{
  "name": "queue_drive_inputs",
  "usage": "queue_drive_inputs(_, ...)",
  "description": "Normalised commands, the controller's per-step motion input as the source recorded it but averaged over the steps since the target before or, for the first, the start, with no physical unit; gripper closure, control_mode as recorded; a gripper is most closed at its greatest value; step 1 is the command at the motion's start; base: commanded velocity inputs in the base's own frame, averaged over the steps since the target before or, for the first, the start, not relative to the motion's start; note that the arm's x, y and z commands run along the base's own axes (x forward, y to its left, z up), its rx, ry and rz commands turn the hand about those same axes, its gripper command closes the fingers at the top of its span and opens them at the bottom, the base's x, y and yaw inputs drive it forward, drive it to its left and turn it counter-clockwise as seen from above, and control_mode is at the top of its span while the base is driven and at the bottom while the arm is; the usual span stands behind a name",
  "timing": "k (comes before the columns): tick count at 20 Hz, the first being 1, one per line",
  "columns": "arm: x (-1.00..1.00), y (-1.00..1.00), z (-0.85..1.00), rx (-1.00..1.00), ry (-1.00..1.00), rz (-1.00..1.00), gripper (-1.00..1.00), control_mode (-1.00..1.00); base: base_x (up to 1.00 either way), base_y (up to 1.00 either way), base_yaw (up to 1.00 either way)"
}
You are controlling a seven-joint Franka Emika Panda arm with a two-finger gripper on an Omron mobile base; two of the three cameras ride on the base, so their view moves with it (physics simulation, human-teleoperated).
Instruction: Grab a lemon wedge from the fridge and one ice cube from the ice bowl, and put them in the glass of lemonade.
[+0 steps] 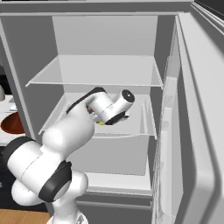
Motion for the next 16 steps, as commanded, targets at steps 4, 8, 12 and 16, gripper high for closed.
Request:
queue_drive_inputs(4, 0.03, -0.04, 0.0, 0.09, -0.02, 0.01, -1.0, -1.0, 0.0, 0.0, 0.0)
queue_drive_inputs(8, 0.16, 0.01, 0.03, 0.0, 0.03, 0.06, -1.0, -1.0, 0.0, 0.0, 0.0)
queue_drive_inputs(12, 0.41, 0.11, -0.08, 0.02, -0.02, 0.1, -1.0, -1.0, 0.0, 0.0, 0.0)
queue_drive_inputs(16, 0.36, 0.18, -0.12, 0.05, -0.1, 0.06, -1.0, -1.0, 0.0, 0.0, 0.0)
